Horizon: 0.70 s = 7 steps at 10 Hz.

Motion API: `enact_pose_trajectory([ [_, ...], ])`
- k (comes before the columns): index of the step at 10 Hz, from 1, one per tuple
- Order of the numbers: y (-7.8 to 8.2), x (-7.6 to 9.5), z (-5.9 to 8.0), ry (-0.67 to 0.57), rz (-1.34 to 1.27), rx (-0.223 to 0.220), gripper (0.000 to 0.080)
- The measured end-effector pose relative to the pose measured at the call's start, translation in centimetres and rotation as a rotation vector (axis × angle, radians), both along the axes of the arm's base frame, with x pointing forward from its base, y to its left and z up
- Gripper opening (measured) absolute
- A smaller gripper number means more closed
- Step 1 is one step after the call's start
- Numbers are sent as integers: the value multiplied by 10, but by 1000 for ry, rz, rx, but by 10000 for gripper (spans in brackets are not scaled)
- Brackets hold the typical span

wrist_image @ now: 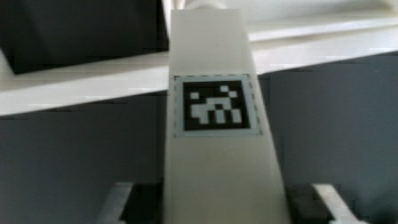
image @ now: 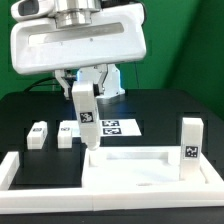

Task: Assemble desk

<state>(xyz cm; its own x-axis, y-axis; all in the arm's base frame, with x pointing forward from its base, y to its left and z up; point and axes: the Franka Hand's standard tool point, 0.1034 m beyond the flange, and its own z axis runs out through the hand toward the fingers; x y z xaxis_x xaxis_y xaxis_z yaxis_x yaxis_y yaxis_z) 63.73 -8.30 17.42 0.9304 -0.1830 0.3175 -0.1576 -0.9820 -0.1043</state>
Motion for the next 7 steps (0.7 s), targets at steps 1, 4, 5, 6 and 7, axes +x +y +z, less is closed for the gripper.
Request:
enact_pose_trajectory([
  [1,-5,2,0,-67,-10,-41,290],
  [4,-8,4,-7,-194,-22,-135,290],
  [5,-5,6,-7,-197,-30,-129,290],
  [6,-1,7,-10,-204,-34,-132,290],
  [7,1,4,-15,-204,-31,-137,290],
])
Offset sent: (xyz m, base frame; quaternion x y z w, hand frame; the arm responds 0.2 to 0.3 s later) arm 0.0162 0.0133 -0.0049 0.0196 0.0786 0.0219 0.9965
